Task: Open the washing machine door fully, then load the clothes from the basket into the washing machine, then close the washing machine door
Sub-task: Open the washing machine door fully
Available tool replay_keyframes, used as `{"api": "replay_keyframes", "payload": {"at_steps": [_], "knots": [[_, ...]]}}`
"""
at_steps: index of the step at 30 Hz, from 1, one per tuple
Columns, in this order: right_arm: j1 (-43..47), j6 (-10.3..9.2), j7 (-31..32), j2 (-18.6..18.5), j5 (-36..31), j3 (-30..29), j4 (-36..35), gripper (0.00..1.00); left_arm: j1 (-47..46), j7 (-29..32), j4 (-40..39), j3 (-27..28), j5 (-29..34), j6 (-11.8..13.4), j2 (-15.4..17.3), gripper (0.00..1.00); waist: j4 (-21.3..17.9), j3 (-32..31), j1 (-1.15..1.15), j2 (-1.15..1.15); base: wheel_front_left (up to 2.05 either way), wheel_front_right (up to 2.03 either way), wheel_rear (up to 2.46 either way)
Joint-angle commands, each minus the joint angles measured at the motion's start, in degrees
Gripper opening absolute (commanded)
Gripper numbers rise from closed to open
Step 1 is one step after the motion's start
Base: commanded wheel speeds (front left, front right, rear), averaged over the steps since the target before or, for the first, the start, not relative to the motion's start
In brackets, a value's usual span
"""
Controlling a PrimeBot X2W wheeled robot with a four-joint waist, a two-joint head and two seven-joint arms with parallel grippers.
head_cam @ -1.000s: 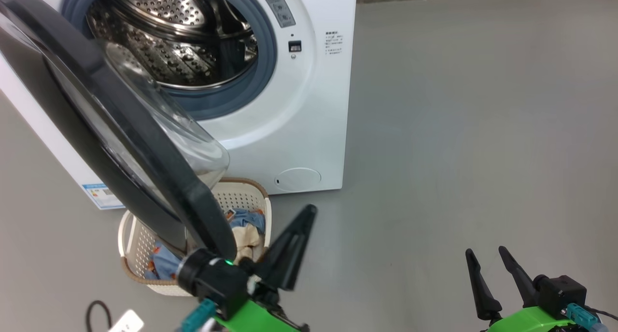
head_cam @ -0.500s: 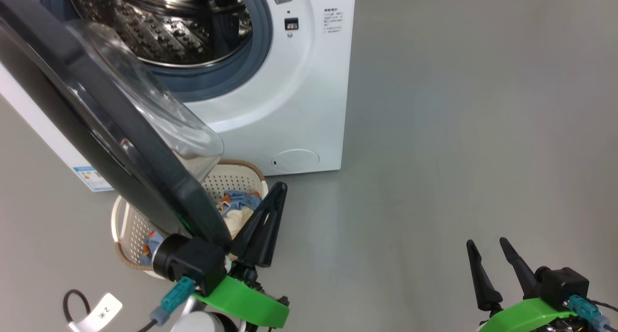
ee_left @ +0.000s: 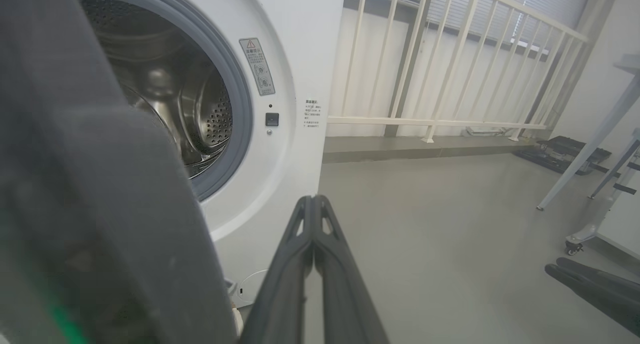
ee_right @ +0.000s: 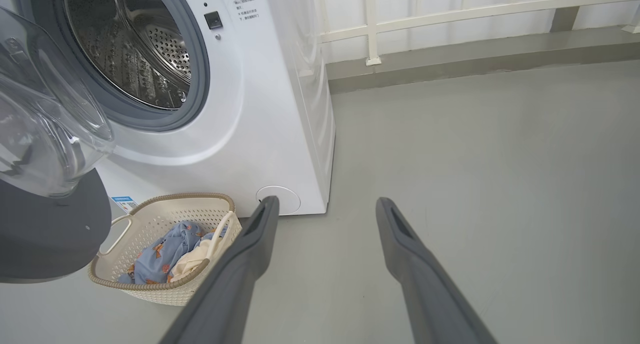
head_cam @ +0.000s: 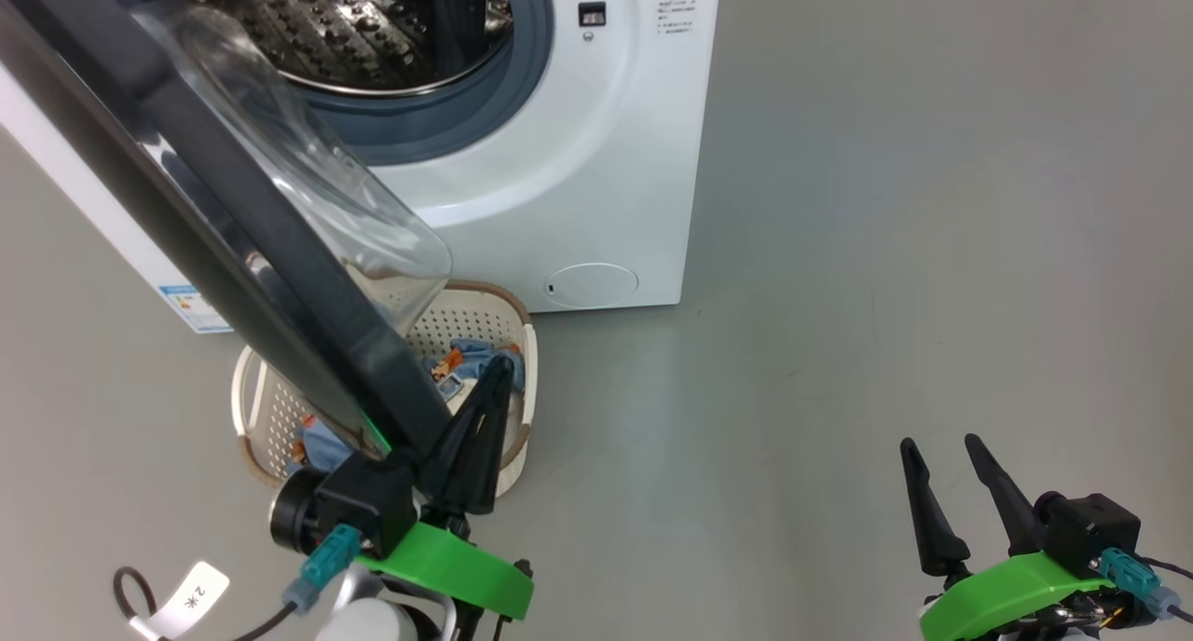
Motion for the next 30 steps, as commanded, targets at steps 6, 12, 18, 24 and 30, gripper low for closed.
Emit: {"api": "replay_keyframes", "payload": {"at_steps": [6,12,18,24,30], "knots": [[-1.58,0.57,-0.69,-0.41,0.86,1.5,-1.07,1.0,-2.81,-0.13,0.19,2.08,0.12,0.92,0.26,0.0,0.67,0.54,0.0,0.0,0.0,0.0,0.0],[-1.6,0.57,-0.69,-0.53,1.3,1.27,-0.67,1.0,-2.85,-0.13,0.71,1.47,-0.46,1.84,0.26,0.0,1.21,0.58,0.0,0.0,0.0,0.0,0.0],[-1.65,0.57,-0.69,-0.22,1.67,1.34,-0.37,1.0,-2.69,-0.13,1.97,1.73,-0.59,3.03,0.26,0.0,2.07,0.38,0.0,0.0,0.0,0.0,0.0],[-1.56,0.57,-0.69,-0.06,2.11,1.11,-0.04,1.0,-2.47,-0.13,3.39,3.7,0.18,3.81,0.26,0.0,3.01,-0.1,0.0,0.0,0.0,0.0,0.0],[-0.91,0.57,-0.69,-0.04,2.72,0.96,0.24,1.0,-1.64,-0.13,3.34,4.54,0.11,4.18,0.26,0.0,4.56,-0.84,0.0,0.0,0.0,0.0,0.0]]}}
